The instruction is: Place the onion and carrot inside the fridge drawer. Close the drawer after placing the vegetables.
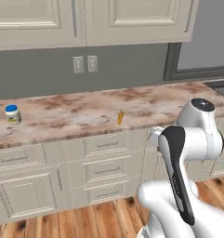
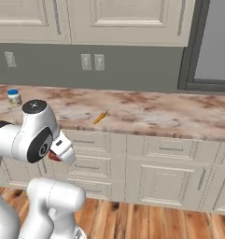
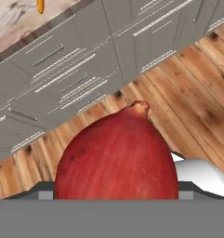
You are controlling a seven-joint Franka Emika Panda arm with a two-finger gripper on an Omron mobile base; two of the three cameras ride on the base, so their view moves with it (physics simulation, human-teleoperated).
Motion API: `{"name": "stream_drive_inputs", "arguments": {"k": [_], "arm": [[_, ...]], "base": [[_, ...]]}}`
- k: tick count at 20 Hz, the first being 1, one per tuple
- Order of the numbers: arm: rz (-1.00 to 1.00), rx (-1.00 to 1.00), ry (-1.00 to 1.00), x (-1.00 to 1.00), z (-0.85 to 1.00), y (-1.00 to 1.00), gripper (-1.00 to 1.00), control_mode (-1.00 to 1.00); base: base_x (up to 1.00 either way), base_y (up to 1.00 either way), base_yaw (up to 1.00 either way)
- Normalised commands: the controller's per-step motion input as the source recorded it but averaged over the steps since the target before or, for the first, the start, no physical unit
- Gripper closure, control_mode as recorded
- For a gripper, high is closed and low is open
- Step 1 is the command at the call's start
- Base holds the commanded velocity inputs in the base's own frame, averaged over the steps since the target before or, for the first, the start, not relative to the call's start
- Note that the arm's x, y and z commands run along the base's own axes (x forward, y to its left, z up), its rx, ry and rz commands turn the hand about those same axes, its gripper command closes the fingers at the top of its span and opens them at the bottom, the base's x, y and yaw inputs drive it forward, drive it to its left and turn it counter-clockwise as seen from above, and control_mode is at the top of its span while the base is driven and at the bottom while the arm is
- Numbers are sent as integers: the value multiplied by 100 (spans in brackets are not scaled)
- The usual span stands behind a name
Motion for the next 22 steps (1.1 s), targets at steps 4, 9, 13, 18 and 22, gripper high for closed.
{"name": "stream_drive_inputs", "arguments": {"k": [4, 9, 13, 18, 22], "arm": [[0, 0, 0, 0, 0, 0, 100, 100], [0, 0, 0, 0, 0, 0, 100, 100], [0, 0, 0, 0, 0, 0, 100, 100], [0, 0, 0, 0, 0, 0, 100, 100], [0, 0, 0, 0, 0, 0, 100, 100]], "base": [[0, 25, 68], [0, 32, 70], [5, 39, 73], [8, 42, 73], [9, 40, 77]]}}
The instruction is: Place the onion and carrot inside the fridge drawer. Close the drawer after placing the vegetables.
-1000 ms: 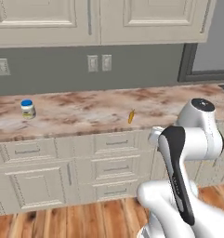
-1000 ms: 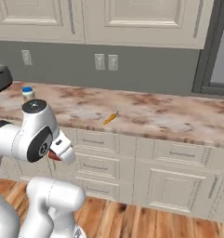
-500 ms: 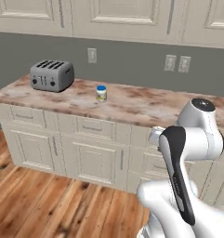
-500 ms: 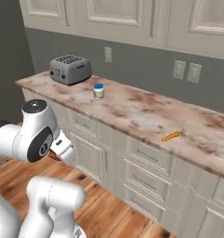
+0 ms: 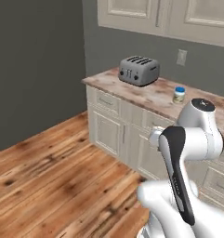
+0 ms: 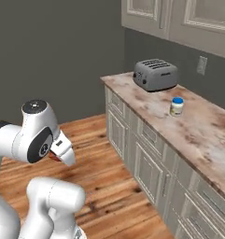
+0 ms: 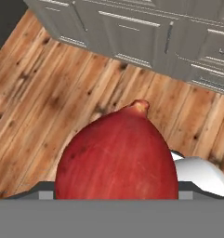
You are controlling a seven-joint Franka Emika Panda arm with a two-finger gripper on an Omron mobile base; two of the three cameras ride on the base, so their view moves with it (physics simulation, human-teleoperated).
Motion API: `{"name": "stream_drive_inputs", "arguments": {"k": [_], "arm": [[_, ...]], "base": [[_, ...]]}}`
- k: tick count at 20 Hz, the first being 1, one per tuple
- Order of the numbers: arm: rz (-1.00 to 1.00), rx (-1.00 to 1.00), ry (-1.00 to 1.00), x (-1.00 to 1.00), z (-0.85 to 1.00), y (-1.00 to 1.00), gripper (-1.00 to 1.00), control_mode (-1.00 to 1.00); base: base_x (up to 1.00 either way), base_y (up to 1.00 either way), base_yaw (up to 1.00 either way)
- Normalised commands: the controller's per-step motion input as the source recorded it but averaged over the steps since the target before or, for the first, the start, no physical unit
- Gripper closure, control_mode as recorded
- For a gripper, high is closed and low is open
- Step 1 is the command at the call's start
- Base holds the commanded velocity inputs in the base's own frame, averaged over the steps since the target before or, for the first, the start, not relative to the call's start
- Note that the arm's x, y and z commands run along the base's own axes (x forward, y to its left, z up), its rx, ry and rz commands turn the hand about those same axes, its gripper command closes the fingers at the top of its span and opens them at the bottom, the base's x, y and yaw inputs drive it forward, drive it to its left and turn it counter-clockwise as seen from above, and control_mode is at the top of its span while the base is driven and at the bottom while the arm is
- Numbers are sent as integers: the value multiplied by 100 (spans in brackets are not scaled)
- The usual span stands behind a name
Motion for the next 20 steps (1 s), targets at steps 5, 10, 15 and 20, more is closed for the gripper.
{"name": "stream_drive_inputs", "arguments": {"k": [5, 10, 15, 20], "arm": [[0, 0, 0, 0, 0, 0, 100, 100], [0, 0, 0, 0, 0, 0, 100, 100], [0, 0, 0, 0, 0, 0, 100, 100], [0, 0, 0, 0, 0, 0, 100, 100]], "base": [[6, 35, 78], [3, 33, 80], [1, 33, 80], [0, 33, 80]]}}
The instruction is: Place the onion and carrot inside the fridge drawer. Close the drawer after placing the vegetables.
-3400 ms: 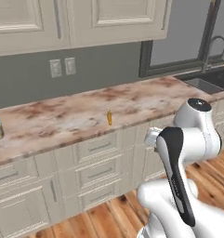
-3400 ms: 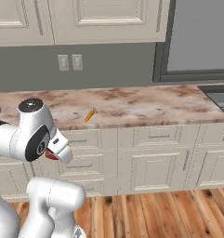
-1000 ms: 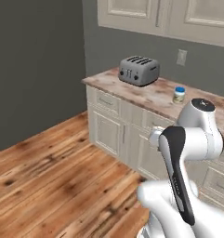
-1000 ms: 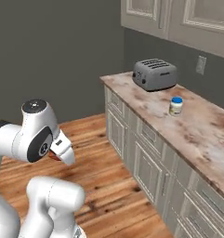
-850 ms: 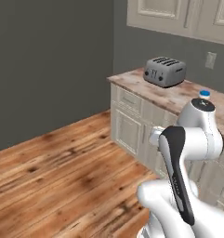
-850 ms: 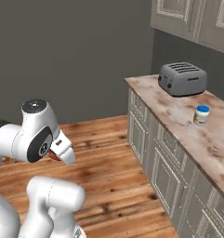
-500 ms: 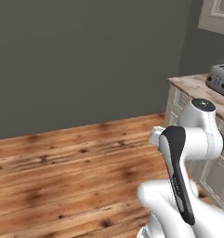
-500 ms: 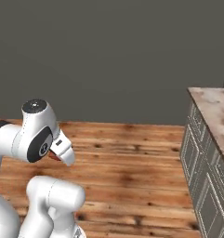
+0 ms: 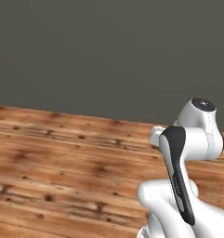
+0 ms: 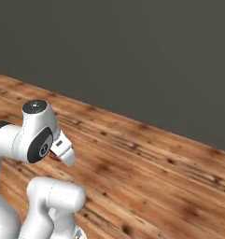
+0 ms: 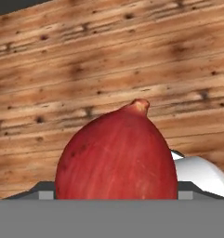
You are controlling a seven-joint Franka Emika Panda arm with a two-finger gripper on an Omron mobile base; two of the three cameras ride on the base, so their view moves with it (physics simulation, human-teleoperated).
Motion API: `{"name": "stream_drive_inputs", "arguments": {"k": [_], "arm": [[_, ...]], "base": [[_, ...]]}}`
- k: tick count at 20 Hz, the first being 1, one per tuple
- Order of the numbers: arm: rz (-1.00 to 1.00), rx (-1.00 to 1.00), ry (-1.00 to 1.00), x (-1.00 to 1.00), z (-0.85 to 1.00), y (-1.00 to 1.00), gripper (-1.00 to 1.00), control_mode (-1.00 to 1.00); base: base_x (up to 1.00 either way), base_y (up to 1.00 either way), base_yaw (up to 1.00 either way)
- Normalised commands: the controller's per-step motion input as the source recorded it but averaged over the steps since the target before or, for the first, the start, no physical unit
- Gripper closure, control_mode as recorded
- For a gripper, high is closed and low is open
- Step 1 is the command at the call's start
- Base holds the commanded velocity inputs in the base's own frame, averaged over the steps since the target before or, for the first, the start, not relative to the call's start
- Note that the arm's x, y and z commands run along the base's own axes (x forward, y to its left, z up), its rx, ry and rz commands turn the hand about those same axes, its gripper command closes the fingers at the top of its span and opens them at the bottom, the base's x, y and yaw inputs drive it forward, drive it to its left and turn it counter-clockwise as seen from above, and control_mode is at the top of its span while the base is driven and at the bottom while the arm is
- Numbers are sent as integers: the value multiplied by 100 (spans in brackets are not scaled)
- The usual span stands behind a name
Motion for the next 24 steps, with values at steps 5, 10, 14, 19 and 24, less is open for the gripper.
{"name": "stream_drive_inputs", "arguments": {"k": [5, 10, 14, 19, 24], "arm": [[0, 0, 0, 0, 0, 0, 100, 100], [0, 0, 0, 0, 0, 0, 100, 100], [0, 0, 0, 0, 0, 0, 100, 100], [0, 0, 0, 0, 0, 0, 100, 100], [0, 0, 0, 0, 0, 0, 100, 100]], "base": [[0, 33, 80], [0, 34, 79], [2, 36, 78], [11, 37, 76], [46, 41, 63]]}}
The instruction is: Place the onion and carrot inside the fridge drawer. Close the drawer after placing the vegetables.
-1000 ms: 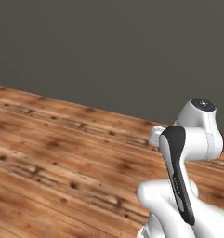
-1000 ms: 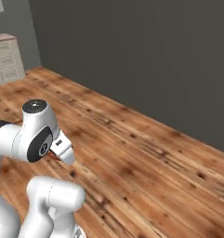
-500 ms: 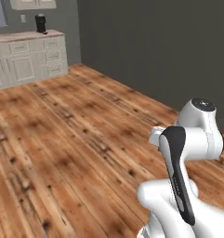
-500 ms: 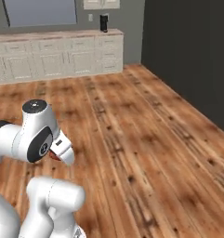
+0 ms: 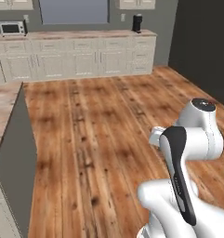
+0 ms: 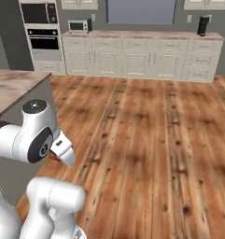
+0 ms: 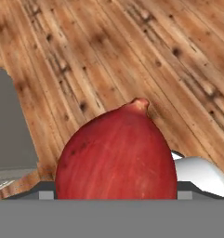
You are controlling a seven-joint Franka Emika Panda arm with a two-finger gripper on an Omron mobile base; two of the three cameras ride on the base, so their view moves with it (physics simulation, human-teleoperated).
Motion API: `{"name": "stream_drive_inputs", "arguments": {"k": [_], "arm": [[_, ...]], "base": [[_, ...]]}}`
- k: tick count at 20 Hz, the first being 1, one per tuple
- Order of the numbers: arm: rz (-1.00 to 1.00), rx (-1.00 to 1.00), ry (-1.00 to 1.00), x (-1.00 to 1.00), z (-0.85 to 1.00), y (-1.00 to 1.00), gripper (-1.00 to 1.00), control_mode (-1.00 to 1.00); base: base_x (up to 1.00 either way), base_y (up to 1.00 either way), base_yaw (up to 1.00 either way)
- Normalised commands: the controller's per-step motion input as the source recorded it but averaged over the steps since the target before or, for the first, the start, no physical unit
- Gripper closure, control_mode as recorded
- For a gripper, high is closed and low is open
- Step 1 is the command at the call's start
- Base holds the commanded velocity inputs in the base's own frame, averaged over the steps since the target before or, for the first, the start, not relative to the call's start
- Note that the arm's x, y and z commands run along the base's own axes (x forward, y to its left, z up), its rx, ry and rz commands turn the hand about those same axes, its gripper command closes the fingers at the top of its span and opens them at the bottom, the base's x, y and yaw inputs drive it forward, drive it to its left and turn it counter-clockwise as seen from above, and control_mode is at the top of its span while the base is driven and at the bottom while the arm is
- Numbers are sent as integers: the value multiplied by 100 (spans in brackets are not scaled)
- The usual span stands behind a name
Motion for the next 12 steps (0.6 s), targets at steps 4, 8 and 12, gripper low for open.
{"name": "stream_drive_inputs", "arguments": {"k": [4, 8, 12], "arm": [[0, 0, 0, 0, 0, 0, 100, 100], [0, 0, 0, 0, 0, 0, 100, 100], [0, 0, 0, 0, 0, 0, 100, 100]], "base": [[58, 42, 59], [66, 38, 58], [71, 35, 58]]}}
